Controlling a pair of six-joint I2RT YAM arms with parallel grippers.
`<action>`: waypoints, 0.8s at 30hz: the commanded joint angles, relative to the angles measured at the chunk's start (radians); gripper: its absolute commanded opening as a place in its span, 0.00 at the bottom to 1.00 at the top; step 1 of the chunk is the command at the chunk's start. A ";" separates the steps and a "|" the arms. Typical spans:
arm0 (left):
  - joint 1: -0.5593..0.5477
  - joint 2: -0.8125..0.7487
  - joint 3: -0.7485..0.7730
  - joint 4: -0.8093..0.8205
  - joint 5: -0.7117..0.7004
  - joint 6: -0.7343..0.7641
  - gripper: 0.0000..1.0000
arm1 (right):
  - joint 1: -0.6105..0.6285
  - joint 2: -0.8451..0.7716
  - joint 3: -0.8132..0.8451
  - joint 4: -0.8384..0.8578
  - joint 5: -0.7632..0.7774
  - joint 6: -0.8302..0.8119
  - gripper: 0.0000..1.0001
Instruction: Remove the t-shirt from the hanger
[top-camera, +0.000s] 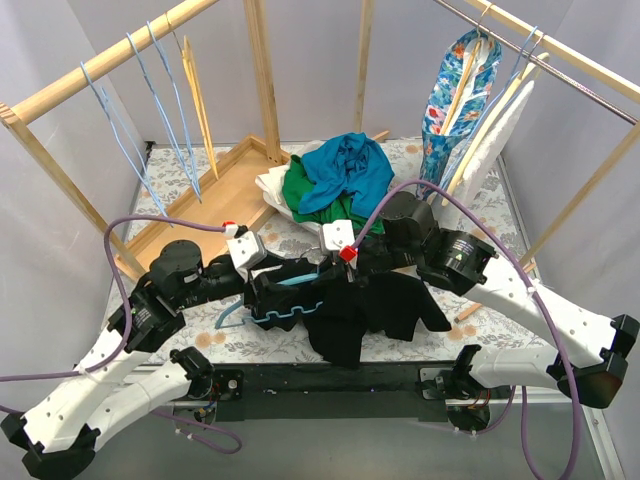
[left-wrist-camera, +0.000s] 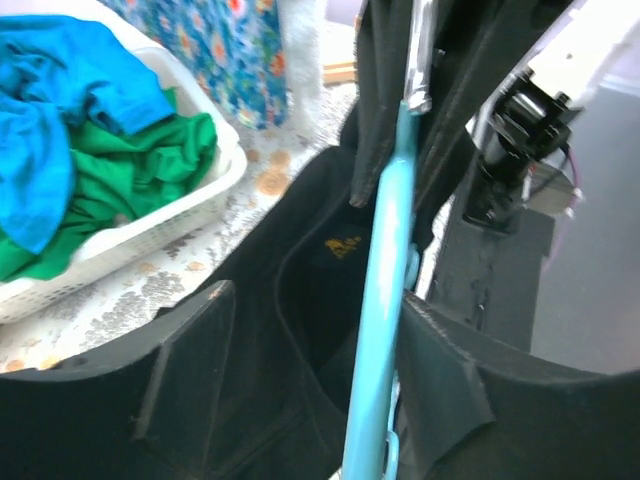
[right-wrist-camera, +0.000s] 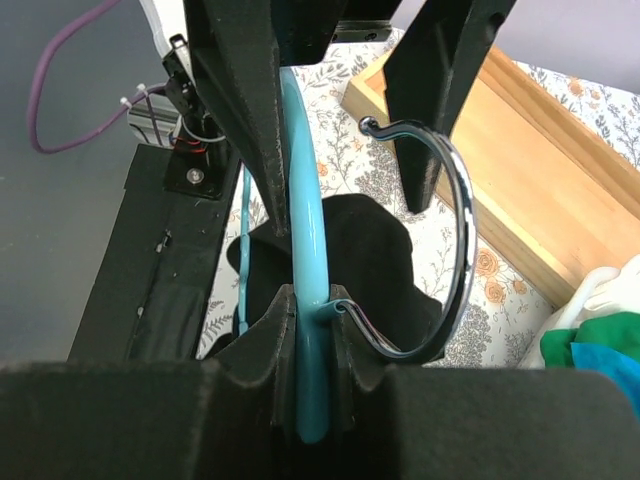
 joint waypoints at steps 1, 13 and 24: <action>0.004 0.030 0.031 -0.049 0.067 0.022 0.56 | 0.000 0.002 0.046 0.005 -0.056 -0.010 0.01; 0.004 0.047 0.024 -0.059 -0.017 0.036 0.00 | -0.002 -0.027 -0.005 0.065 0.038 0.015 0.02; 0.004 0.041 0.183 -0.221 -0.196 0.150 0.00 | -0.002 -0.149 -0.215 0.221 0.403 0.117 0.58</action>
